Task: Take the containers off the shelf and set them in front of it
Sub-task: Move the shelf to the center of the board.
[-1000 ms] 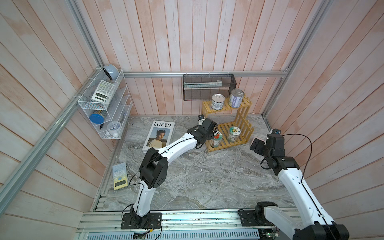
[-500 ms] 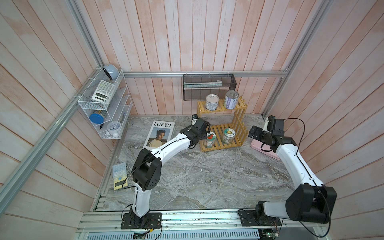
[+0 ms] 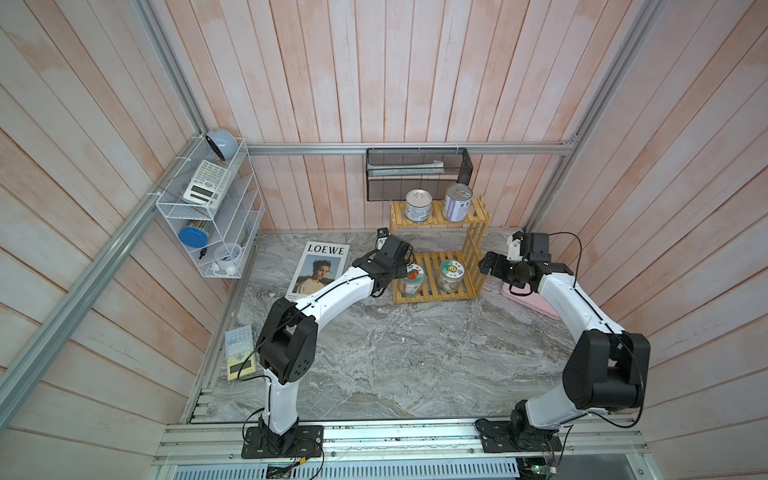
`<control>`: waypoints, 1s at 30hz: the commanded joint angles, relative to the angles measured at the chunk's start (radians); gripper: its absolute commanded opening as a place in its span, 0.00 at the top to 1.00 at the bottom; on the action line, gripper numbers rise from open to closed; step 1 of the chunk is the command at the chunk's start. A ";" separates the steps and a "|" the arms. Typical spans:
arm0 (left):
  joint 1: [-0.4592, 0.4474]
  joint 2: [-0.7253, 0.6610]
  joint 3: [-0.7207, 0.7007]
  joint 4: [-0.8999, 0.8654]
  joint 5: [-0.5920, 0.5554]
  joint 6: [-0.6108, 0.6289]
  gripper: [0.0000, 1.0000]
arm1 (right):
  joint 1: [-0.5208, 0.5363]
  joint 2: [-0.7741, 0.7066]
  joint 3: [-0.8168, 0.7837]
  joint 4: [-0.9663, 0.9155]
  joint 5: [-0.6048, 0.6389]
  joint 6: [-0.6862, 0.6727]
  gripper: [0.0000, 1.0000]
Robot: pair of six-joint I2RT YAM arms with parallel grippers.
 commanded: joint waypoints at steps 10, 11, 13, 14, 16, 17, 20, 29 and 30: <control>0.027 0.034 -0.049 -0.115 -0.017 0.012 0.86 | 0.064 0.045 0.008 0.089 0.082 0.029 0.32; 0.027 0.032 -0.050 -0.114 -0.013 0.011 0.87 | 0.064 0.048 0.006 0.094 0.086 0.032 0.35; 0.027 0.033 -0.052 -0.113 -0.011 0.011 0.89 | 0.065 0.053 0.005 0.097 0.086 0.032 0.42; 0.027 0.031 -0.052 -0.112 -0.012 0.010 0.91 | 0.065 0.055 0.006 0.099 0.085 0.032 0.44; 0.027 0.031 -0.058 -0.109 -0.010 0.008 0.93 | 0.066 0.061 0.008 0.098 0.080 0.029 0.50; 0.027 0.031 -0.058 -0.109 -0.010 0.009 0.93 | 0.067 0.064 0.010 0.099 0.076 0.027 0.52; 0.027 0.029 -0.064 -0.107 -0.009 0.005 0.95 | 0.069 0.073 0.015 0.097 0.064 0.024 0.62; 0.027 0.004 -0.102 -0.095 -0.015 -0.001 1.00 | 0.087 0.070 -0.010 0.099 0.055 0.026 0.99; 0.027 0.002 -0.105 -0.095 -0.017 -0.002 1.00 | 0.089 0.067 -0.015 0.098 0.055 0.029 1.00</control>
